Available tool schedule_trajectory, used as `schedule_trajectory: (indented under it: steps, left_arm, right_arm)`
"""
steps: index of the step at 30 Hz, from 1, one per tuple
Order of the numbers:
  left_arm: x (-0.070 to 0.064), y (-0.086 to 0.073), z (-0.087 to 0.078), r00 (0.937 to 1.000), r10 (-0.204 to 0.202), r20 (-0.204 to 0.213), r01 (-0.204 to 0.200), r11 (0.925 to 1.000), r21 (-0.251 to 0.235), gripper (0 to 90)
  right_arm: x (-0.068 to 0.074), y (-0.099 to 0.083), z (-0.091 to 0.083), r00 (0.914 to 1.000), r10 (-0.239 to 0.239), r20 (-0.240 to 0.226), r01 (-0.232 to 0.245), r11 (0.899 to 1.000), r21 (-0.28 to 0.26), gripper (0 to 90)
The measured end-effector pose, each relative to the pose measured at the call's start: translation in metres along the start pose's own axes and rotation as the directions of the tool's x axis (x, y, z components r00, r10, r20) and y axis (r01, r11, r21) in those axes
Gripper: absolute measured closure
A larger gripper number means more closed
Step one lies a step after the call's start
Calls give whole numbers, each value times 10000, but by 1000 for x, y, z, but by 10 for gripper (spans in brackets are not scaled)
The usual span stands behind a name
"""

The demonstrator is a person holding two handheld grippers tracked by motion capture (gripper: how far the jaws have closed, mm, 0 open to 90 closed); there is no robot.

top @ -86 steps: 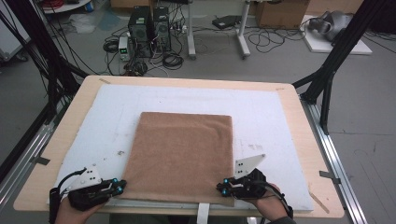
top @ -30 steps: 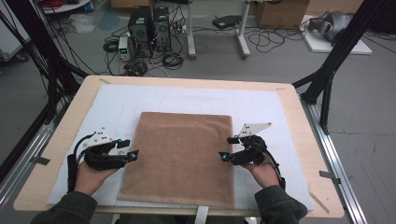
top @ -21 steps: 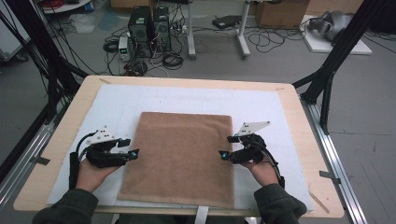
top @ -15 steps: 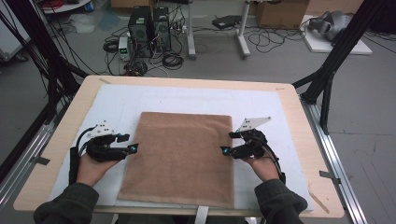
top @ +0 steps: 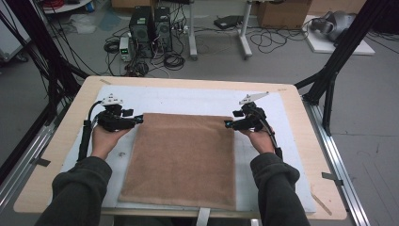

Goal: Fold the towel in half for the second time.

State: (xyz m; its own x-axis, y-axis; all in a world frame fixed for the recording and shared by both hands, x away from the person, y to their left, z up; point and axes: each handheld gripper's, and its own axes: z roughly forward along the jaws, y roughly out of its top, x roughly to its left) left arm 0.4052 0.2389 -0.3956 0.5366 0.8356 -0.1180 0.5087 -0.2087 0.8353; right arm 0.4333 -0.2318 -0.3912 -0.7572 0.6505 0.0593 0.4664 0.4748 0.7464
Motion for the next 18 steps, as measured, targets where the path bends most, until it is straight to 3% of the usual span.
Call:
schedule_trajectory:
  steps: [4, 6, 11, 12, 14, 15, 16, 17, 18]
  left_arm:
    - [9, -11, 23, 9984, -552, -102, 559, 9952, 802, 423]
    - [9, -15, 30, 9976, -671, -153, 683, 9929, 969, 415]
    - [8, -24, 47, 9957, -863, -344, 908, 9819, 1662, 412]
    - [7, -24, 47, 9965, -713, -430, 775, 9831, 1657, 417]
    - [7, -24, 47, 9982, -418, -437, 486, 9843, 1695, 483]
    - [8, -24, 46, 9983, -578, -102, 587, 9841, 1678, 542]
    - [9, -24, 47, 9959, -873, 247, 818, 9819, 1709, 682]
    - [9, -24, 47, 9953, -942, 245, 887, 9817, 1688, 719]
    - [9, -24, 48, 9936, -1048, 422, 969, 9824, 1594, 786]
  right_arm:
    - [-8, -7, 16, 9994, 176, 302, -193, 9981, 586, 359]
    - [-11, -11, 21, 9974, 170, 695, -227, 9964, 822, 348]
    - [-19, -19, 33, 9952, 735, 650, -810, 9892, 1219, 341]
    - [-20, -21, 37, 9953, 765, 586, -835, 9881, 1294, 346]
    - [-19, -23, 41, 9961, 814, 350, -855, 9869, 1367, 410]
    - [-19, -22, 42, 9966, 785, 251, -811, 9882, 1299, 459]
    - [-19, -21, 42, 9966, 819, 120, -828, 9876, 1332, 591]
    - [-19, -21, 41, 9960, 809, -366, -753, 9881, 1342, 720]
    - [-19, -20, 42, 9950, 774, -625, -684, 9885, 1349, 769]
